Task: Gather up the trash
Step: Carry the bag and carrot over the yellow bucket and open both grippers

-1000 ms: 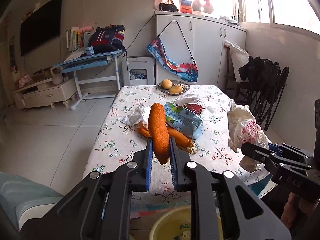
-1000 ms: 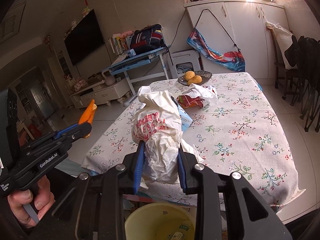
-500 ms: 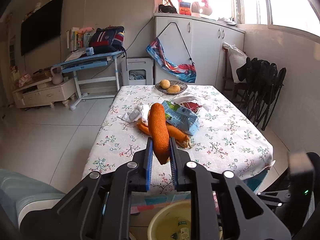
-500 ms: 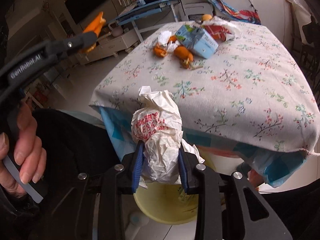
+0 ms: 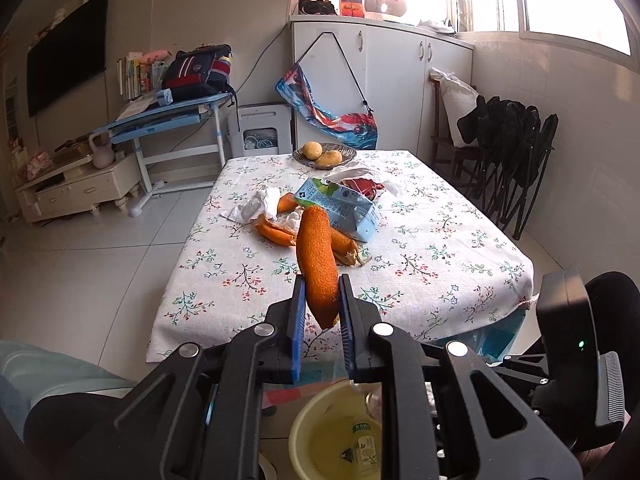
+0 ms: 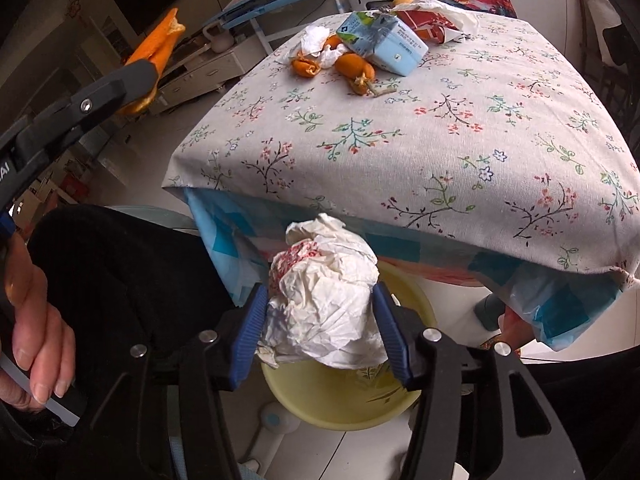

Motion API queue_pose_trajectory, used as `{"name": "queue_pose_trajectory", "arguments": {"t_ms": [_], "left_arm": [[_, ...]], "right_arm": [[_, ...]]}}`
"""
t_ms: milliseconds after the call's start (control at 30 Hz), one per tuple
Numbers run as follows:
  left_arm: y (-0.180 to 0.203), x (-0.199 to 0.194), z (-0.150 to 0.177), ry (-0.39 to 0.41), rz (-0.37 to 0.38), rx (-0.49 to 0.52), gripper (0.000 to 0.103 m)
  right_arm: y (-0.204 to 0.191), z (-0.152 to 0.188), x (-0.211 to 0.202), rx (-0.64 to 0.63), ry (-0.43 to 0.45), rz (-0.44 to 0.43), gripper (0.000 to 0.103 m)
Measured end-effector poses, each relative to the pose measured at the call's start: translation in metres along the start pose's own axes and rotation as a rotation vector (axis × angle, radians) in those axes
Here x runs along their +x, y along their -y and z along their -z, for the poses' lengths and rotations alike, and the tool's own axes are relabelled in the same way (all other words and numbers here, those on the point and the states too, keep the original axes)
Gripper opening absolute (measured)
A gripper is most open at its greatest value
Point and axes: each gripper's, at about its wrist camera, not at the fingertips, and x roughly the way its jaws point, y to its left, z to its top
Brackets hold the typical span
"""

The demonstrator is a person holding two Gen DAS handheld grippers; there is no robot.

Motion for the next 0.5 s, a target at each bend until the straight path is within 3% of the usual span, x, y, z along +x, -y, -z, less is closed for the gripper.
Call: {"name": "queue_pose_trajectory", "arguments": {"t_ms": [167, 300, 400, 500], "left_arm": [[0.003, 0.001, 0.003, -0.01, 0.007, 0.01, 0.015], [0.008, 0.005, 0.008, -0.043, 0.028, 0.024, 0.016], [0.016, 0.014, 0.018, -0.112, 0.063, 0.05, 0.016], [0.029, 0.029, 0.034, -0.221, 0.11, 0.098, 0.016]], "right_arm": [[0.005, -0.003, -0.01, 0.019, 0.058, 0.028, 0.059], [0.019, -0.006, -0.034, 0.084, 0.184, 0.053, 0.062], [0.028, -0.007, -0.058, 0.13, 0.31, 0.08, 0.068], [0.034, -0.006, -0.071, 0.167, 0.383, 0.089, 0.069]]}}
